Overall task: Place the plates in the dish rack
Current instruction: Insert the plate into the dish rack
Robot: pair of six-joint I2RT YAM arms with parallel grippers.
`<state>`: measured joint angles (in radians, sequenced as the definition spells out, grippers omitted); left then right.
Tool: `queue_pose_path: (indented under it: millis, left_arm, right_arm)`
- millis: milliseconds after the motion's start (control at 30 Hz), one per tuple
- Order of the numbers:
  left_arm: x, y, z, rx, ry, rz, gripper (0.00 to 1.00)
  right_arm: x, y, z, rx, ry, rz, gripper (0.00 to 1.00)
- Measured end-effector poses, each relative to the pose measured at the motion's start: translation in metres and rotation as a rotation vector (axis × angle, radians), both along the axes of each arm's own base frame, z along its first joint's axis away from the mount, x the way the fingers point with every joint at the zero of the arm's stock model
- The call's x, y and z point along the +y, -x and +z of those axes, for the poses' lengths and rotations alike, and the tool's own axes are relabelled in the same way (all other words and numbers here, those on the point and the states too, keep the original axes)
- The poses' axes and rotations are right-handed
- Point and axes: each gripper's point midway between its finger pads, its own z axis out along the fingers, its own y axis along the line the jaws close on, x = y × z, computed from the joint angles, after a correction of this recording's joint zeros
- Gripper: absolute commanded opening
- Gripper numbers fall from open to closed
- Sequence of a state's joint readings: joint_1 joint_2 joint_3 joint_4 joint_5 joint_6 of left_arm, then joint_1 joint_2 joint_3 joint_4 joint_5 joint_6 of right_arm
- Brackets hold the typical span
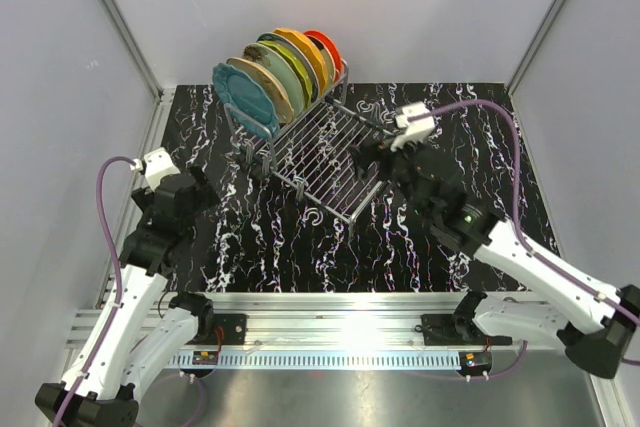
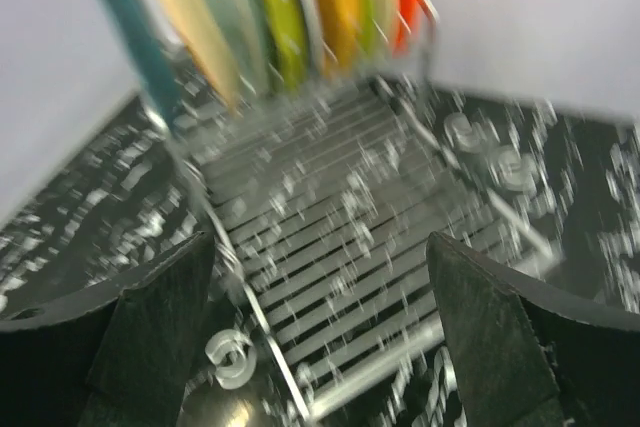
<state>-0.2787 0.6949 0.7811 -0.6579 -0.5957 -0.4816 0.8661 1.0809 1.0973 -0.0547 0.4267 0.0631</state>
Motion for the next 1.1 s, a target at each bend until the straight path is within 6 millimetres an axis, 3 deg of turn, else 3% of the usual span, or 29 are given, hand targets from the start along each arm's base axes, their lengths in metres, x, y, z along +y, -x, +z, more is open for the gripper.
queue_pose_path:
  millis: [67,233,300,400,667,1100]
  left_arm:
    - [-0.001,0.000,0.001,0.002,-0.006,-0.016,0.99]
    - [-0.014,0.000,0.007,-0.017,0.008,-0.109,0.99]
    - [-0.020,-0.001,0.012,-0.038,0.017,-0.144,0.99]
    - [-0.024,0.000,0.015,-0.049,0.016,-0.180,0.99]
    - [-0.026,0.000,0.017,-0.057,0.009,-0.199,0.99]
    - [-0.029,0.002,0.023,-0.085,0.023,-0.216,0.99]
  right_arm:
    - [-0.027,0.004,-0.034,0.074,-0.008,-0.068,0.98]
    - [-0.082,0.020,-0.095,0.197,-0.077,-0.183,0.99]
    - [-0.096,0.025,-0.112,0.238,-0.097,-0.221,1.00]
    - [-0.101,0.030,-0.130,0.292,-0.108,-0.234,1.00]
    - [-0.097,0.037,-0.152,0.361,-0.128,-0.220,1.00]
    - [-0.131,0.023,-0.160,0.401,-0.160,-0.506,1.00]
